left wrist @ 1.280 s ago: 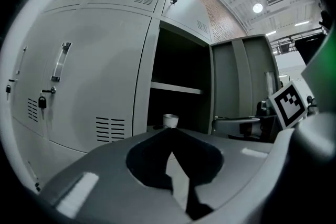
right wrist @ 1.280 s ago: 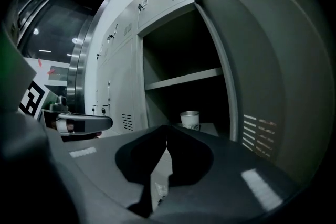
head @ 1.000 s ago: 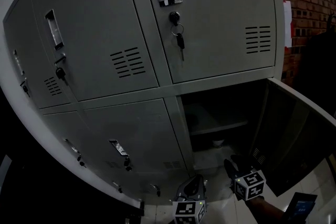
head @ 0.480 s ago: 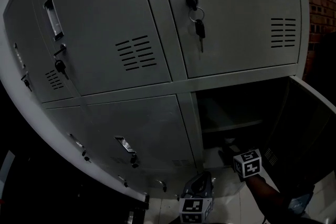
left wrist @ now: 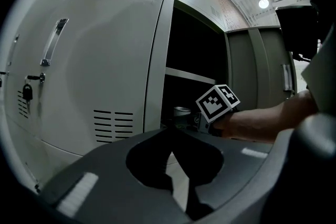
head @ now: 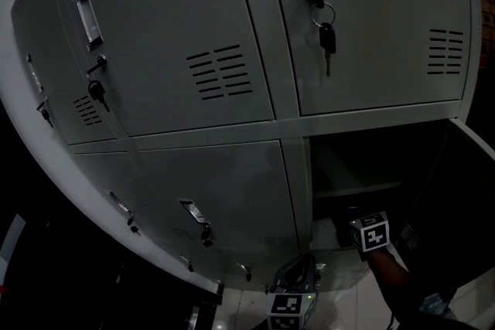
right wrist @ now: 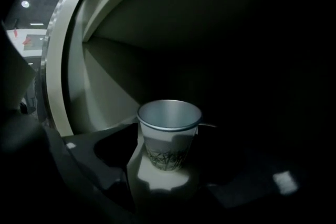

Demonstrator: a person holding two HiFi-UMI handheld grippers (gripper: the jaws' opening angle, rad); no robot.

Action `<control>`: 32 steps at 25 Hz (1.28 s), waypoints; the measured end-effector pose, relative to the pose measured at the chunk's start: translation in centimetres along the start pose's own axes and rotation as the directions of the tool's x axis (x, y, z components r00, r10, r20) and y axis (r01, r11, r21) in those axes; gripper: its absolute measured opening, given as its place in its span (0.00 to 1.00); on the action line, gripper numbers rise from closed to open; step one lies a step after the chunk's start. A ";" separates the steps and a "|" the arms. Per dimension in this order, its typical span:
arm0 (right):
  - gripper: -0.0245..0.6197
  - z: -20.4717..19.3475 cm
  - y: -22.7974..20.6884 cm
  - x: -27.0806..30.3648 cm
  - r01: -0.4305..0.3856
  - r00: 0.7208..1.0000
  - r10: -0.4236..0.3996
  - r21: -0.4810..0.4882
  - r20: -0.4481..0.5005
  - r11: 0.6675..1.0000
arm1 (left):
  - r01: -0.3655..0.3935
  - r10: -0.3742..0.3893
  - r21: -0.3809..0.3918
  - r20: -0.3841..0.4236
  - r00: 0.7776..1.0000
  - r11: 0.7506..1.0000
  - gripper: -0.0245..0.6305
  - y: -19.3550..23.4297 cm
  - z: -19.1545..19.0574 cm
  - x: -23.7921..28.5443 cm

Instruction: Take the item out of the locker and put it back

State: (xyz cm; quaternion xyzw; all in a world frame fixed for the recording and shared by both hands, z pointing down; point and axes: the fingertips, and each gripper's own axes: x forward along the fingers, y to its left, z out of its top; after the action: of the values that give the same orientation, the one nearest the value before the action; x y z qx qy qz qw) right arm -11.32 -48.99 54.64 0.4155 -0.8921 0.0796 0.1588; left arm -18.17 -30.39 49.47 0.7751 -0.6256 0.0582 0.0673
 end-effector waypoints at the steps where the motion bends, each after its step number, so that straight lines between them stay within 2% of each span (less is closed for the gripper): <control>1: 0.55 0.1 0.1 0.1 -0.006 1.000 0.006 0.000 0.004 1.000 | -0.001 0.001 0.004 0.005 1.000 1.000 0.04 0.1 0.1 0.0; 4: 0.51 0.5 0.1 0.2 -0.012 1.000 0.012 0.005 0.022 1.000 | -0.005 0.005 -0.004 0.007 1.000 1.000 0.04 0.3 0.0 -0.1; 13: 0.50 0.5 0.8 -3.5 -0.014 0.998 0.016 -0.028 0.054 1.000 | -0.020 0.018 -0.039 -0.029 0.999 0.999 0.04 -0.3 -0.4 -0.2; 21: 0.50 -0.8 2.2 -11.6 -0.026 0.996 0.027 -0.010 0.080 1.000 | 0.003 -0.004 -0.043 -0.014 1.000 0.999 0.04 -3.4 0.4 -1.1; 32: 0.50 -2.9 3.7 -24.2 -0.045 0.992 0.044 -0.002 0.121 0.999 | -0.009 0.009 -0.041 0.001 1.000 0.999 0.04 -8.7 0.1 -4.9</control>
State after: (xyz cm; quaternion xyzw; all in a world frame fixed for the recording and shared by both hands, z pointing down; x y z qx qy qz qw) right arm 1.12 -28.48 48.90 0.3997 -0.9091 0.0582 0.1022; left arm -10.65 -23.84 48.24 0.7707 -0.6302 0.0451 0.0826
